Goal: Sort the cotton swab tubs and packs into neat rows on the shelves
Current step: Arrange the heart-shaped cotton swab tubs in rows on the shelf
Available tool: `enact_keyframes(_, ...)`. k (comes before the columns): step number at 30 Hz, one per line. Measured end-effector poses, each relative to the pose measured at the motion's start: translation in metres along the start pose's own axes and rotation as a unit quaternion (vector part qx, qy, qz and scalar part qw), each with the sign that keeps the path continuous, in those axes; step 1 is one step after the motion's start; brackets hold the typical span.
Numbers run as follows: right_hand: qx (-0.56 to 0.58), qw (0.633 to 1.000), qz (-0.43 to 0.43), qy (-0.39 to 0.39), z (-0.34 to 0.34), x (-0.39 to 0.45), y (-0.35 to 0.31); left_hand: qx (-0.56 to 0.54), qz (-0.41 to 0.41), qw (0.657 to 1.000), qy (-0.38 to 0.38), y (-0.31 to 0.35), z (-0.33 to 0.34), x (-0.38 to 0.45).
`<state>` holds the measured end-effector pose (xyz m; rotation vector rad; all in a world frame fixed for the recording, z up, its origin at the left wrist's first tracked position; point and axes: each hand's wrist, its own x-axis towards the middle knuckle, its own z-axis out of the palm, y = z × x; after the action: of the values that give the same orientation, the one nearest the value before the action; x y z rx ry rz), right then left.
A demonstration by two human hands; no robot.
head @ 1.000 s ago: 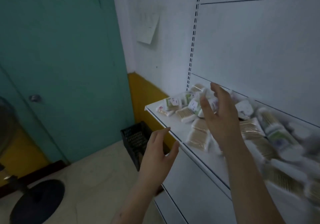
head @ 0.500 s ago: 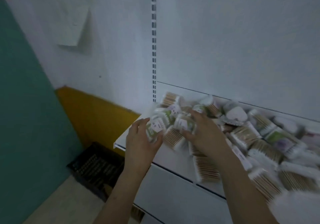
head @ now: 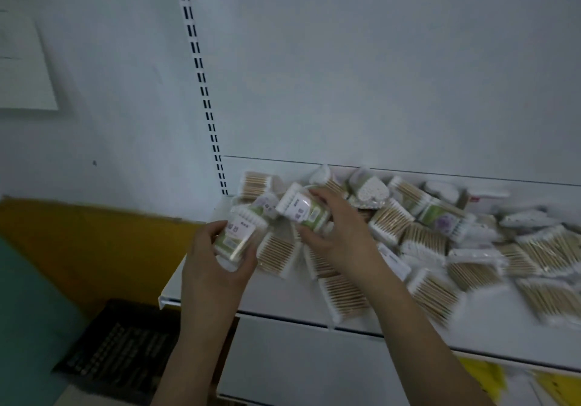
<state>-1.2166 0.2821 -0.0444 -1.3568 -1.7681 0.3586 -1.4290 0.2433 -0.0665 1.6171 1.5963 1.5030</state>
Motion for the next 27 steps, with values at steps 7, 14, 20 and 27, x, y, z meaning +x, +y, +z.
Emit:
enact_keyframes(7, 0.107, 0.981, 0.045, 0.156, -0.089, -0.043, -0.006, -0.109, 0.023, 0.989, -0.096, 0.046, 0.067, -0.022)
enact_keyframes(14, 0.097, 0.935, 0.125, 0.318, -0.205, -0.129, 0.018, -0.201, 0.060, 0.935, -0.287, 0.120, 0.175, -0.084)
enact_keyframes(20, 0.063, 0.895, 0.140, 0.418, -0.310, -0.223, 0.030, -0.229, 0.120, 0.891, -0.374, 0.185, 0.245, -0.190)
enact_keyframes(27, 0.008, 0.863, 0.157, 0.480, -0.432, -0.340, 0.057, -0.247, 0.144, 0.831, -0.476, 0.258, 0.322, -0.326)
